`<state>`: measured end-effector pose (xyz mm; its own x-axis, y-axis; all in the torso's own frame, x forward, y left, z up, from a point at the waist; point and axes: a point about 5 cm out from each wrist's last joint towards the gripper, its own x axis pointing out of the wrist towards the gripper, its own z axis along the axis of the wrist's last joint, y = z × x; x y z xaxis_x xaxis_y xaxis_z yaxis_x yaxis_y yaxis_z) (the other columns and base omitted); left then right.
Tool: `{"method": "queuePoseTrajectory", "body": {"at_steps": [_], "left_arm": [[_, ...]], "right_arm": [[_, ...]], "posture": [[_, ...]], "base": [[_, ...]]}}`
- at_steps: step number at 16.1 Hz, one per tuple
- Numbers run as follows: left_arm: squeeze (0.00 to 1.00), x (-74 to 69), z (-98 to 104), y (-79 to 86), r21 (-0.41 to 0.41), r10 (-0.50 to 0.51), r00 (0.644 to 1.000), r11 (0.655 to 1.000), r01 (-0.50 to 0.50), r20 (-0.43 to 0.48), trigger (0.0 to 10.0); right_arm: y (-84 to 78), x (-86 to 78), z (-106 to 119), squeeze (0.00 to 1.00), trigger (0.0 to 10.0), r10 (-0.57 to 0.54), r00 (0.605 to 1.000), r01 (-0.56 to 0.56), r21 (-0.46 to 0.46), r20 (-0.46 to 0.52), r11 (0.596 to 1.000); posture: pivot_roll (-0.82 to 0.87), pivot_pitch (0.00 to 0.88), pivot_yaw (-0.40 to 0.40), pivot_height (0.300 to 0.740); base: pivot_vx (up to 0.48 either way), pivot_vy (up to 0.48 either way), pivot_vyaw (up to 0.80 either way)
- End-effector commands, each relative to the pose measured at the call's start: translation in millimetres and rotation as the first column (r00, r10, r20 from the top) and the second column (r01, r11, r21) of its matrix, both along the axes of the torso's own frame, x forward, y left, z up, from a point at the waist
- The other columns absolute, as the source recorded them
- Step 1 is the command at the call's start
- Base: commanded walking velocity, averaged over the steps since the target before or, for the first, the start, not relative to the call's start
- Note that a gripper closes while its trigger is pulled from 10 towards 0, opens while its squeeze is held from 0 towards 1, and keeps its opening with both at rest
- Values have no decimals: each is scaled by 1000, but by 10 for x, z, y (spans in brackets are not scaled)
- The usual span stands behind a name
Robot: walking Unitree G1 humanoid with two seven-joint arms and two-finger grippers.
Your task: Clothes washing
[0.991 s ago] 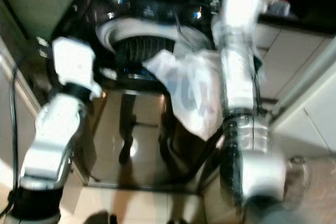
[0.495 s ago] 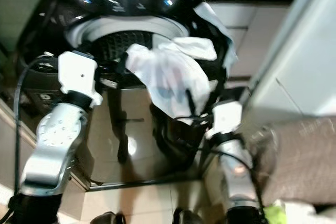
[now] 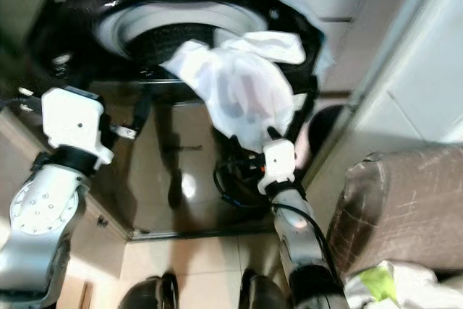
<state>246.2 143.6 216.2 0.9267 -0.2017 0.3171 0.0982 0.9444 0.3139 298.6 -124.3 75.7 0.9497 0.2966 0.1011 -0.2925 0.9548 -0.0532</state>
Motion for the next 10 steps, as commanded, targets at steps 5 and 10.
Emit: {"method": "queuePoseTrajectory", "body": {"at_steps": [5, 10], "left_arm": [[0, -29, 35, -1, -13, 32, 999, 999, -31, 6, 10000], [0, 0, -1, -69, -41, 25, 1000, 999, -25, -1, 10000]], "right_arm": [[93, 221, 439, 0, 10000, 13, 983, -15, 8, 183, 1000], [155, 352, 648, 0, 10000, 29, 966, -30, -1, 256, 1000]], "posture": [[144, 145, -33, 740], [128, 127, -45, 740]], "base": [[0, 0, 0], [0, 0, 0]]}}
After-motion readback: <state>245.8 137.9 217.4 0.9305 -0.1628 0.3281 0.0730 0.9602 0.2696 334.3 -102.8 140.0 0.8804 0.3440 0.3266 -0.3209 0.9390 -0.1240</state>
